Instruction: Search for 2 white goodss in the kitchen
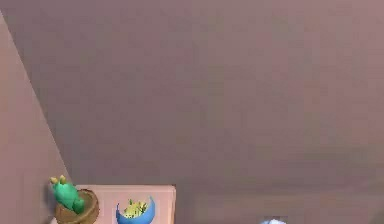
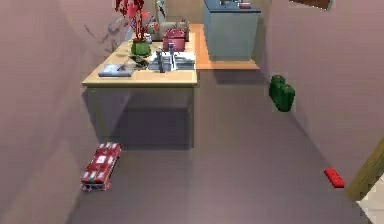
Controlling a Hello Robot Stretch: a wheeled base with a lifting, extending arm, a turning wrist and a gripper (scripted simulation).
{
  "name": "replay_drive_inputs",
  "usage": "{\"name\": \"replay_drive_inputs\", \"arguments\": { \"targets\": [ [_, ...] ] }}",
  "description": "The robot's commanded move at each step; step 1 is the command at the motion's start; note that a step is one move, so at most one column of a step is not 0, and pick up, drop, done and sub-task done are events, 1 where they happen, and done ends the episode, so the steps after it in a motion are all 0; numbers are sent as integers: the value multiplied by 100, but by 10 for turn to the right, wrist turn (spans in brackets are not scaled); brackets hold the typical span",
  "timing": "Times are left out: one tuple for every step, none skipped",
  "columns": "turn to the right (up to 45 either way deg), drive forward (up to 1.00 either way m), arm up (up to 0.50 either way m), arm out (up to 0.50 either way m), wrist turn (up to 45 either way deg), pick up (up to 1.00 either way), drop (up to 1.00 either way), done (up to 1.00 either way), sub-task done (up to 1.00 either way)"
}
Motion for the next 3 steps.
{"name": "replay_drive_inputs", "arguments": {
  "targets": [
    [450, 0, 0, 0, 0, 0, 0, 0, 0],
    [450, 0, 0, 0, 0, 0, 0, 0, 0],
    [90, 0, 0, 0, 0, 0, 0, 0, 0]
  ]
}}
